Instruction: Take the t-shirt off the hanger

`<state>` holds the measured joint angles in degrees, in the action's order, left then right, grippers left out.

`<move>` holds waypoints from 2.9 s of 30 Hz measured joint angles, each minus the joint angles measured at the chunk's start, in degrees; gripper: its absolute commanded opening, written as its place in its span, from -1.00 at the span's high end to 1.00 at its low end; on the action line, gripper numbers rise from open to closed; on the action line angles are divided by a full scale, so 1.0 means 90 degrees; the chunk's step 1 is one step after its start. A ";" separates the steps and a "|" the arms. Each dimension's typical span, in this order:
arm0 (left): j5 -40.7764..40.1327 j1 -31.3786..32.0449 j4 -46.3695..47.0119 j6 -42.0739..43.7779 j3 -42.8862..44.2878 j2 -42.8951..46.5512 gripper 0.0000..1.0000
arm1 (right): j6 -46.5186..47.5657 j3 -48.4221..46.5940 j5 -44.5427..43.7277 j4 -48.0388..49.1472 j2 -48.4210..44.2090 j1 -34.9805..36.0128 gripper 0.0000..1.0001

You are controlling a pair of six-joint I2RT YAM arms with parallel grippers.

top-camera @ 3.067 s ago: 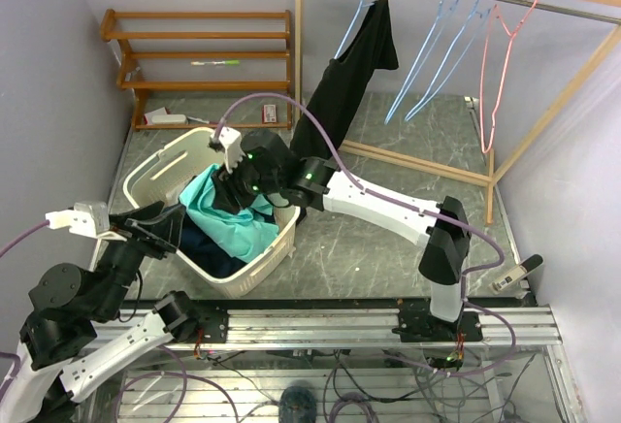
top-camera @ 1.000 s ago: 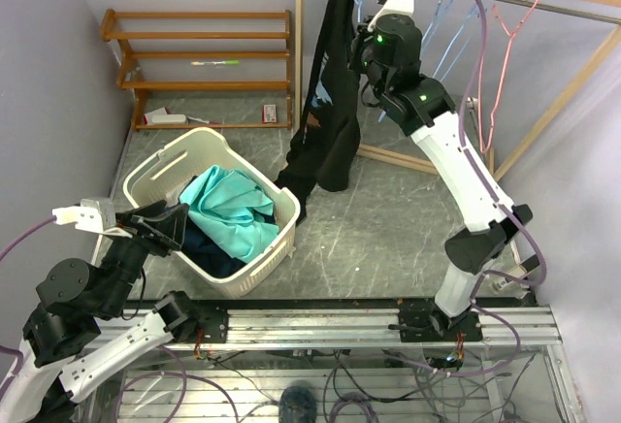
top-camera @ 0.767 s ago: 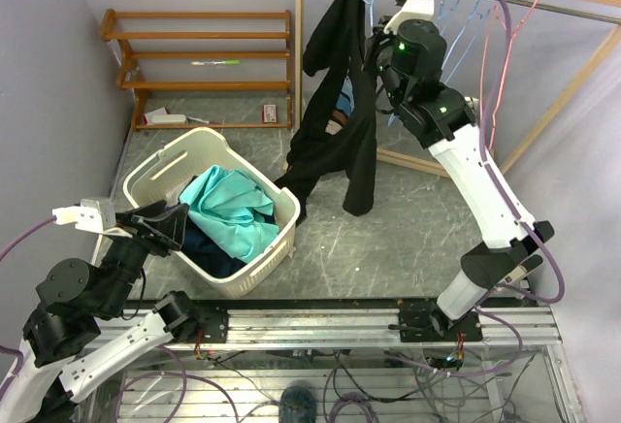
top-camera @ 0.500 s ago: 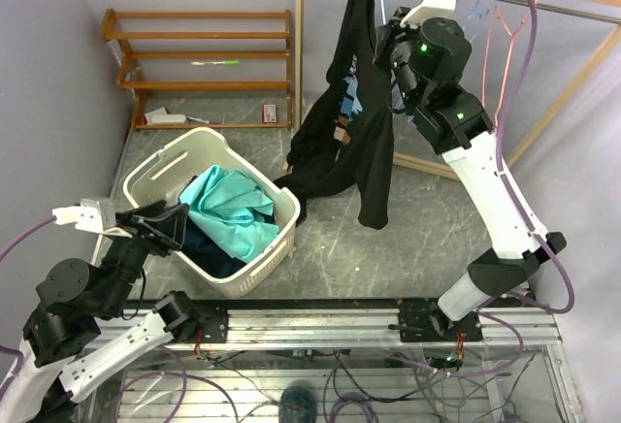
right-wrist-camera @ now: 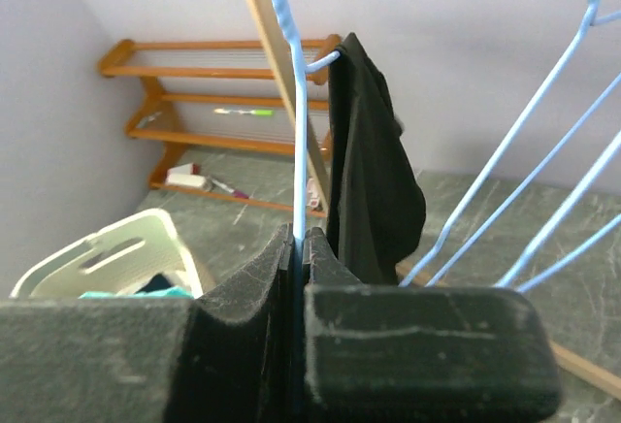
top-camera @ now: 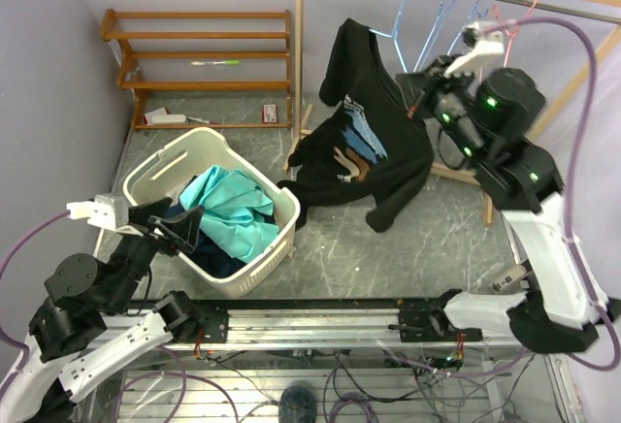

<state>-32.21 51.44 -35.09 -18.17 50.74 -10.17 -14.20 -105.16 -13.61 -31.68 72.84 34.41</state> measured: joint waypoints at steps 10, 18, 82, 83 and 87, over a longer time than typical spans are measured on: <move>0.2025 -0.0002 0.1511 0.0510 0.0029 -0.1513 -0.80 | -0.0214 0.0610 0.2018 -0.1003 -0.1770 -0.0002 1.00; 0.4303 -0.0002 0.2120 0.0981 0.1775 -0.4505 -0.74 | -0.0204 0.2178 0.3509 -0.2021 -0.2521 -0.0002 1.00; 0.8104 0.0085 0.4993 -0.0486 0.1795 -0.5999 0.86 | -0.0712 0.3767 0.5729 -0.0653 -0.3592 -0.0024 0.20; 0.8048 0.0087 0.4872 -0.0413 0.1814 -0.5984 0.86 | -0.0690 0.3791 0.5625 -0.0680 -0.3631 -0.0024 0.16; 0.7820 0.0087 0.4323 -0.0143 0.1960 -0.5887 0.86 | -0.0612 0.3813 0.5209 -0.0857 -0.3806 -0.0024 0.08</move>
<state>38.17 52.23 3.81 -19.46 68.38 -63.16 -19.70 -70.85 33.28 -39.40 38.59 34.20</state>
